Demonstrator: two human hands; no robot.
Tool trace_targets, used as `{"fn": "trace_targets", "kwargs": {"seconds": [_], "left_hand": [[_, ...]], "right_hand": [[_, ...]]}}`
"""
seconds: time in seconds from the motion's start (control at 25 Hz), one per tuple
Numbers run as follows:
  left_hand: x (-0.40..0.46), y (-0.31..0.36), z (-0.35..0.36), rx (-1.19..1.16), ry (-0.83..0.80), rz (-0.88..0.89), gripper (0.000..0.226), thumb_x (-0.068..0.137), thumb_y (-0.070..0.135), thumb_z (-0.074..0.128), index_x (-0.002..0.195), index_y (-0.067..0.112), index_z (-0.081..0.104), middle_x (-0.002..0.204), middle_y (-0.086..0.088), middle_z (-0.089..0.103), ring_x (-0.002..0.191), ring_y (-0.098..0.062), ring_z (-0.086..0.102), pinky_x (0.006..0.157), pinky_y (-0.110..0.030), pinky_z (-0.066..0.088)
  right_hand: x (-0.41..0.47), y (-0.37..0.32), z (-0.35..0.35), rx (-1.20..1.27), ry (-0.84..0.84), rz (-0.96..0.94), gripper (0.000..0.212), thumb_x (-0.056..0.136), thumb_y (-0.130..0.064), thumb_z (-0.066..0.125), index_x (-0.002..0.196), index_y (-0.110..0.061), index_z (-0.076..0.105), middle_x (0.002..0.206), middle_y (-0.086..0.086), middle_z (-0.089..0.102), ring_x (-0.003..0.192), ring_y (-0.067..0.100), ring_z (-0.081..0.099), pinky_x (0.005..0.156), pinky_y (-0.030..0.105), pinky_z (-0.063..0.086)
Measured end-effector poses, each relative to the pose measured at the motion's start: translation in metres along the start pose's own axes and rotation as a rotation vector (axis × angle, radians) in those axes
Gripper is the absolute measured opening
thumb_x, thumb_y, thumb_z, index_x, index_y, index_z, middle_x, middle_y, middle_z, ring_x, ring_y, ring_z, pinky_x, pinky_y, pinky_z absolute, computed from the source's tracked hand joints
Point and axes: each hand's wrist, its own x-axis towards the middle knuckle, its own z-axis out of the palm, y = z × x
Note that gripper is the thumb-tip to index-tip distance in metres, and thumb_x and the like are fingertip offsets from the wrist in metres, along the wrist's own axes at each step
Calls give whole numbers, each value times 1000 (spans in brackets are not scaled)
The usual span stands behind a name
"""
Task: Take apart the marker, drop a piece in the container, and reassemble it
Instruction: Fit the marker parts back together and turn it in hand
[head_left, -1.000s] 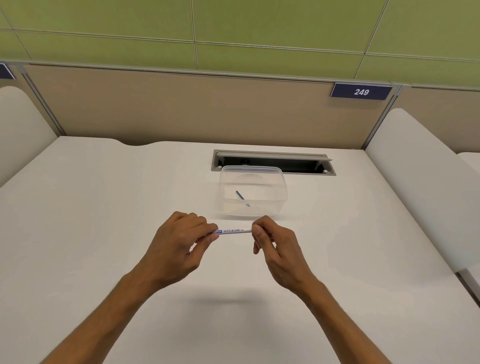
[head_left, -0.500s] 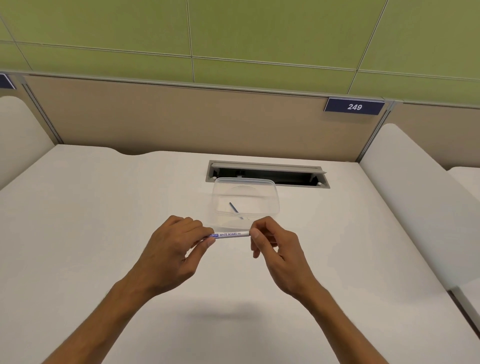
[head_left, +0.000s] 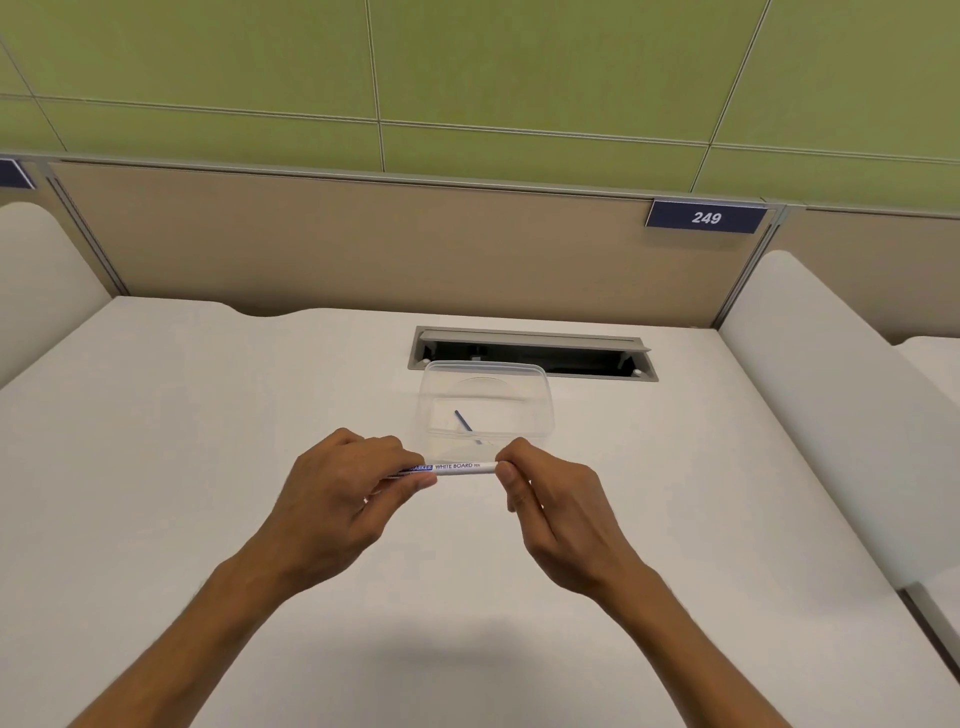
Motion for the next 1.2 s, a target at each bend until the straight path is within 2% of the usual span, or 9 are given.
{"fn": "trace_targets", "kwargs": {"seconds": [0.2,0.28,0.36,0.48,0.6,0.68,0.8,1.0,1.2], "left_hand": [[4,1,1,305,114,198,21,93,28,58,85,11,69,65,2,59,55,-22,50,68,-33,39],[6,4,2,419,148,271,20,93,26,61,85,10,69,66,-2,60,54,-25,51,69,-34,38],[9,6,2,469,147,311,21,94,27,59,85,10,69,67,-2,60,55,-25,51,70,-35,39],[12,7,2,393,93,265,27,95,30,54,86,10,69,69,-1,63,57,-24,53,70,-35,40],[12,10,1,237,29,165,30,94,34,50,88,12,70,70,6,61,59,-19,51,69,-30,40],[12,13,1,136,12,112,30,94,37,49,88,16,69,69,21,46,57,-14,44,63,-27,38],[12,15,1,42,12,36,30,93,44,46,86,24,67,65,30,35,54,-12,40,55,-28,38],[11,19,4,-85,57,-16,24,90,45,53,81,28,67,60,20,41,55,-14,42,57,-34,40],[17,21,6,169,106,149,24,91,34,57,82,16,71,61,9,53,53,-16,44,66,-33,41]], "right_hand": [[5,-3,-5,482,-109,265,40,103,-35,38,63,-33,40,50,-8,44,46,14,41,51,21,35],[8,-2,-9,750,-172,414,49,106,-25,39,57,-28,38,52,-13,33,42,12,36,48,19,38],[10,1,-12,847,-227,501,51,108,-23,38,57,-21,35,52,-14,30,39,10,35,49,21,40],[7,1,-10,729,-163,449,46,107,-26,40,62,-15,44,53,-5,39,46,14,44,56,24,42],[2,2,-11,360,0,255,33,102,-36,40,75,-19,50,60,-2,56,55,13,51,56,24,41],[-1,4,-15,82,48,107,26,101,-40,36,82,-25,48,65,-3,57,56,17,48,54,32,42],[-3,9,-18,-85,87,-57,19,101,-32,39,89,-23,51,71,-7,55,58,10,38,51,33,41],[-1,9,-22,111,46,13,29,101,-33,38,76,-20,47,64,-9,47,56,11,41,53,24,35],[-2,1,-19,354,-32,217,38,103,-30,36,67,-17,40,53,-1,46,50,9,37,51,19,30]]}}
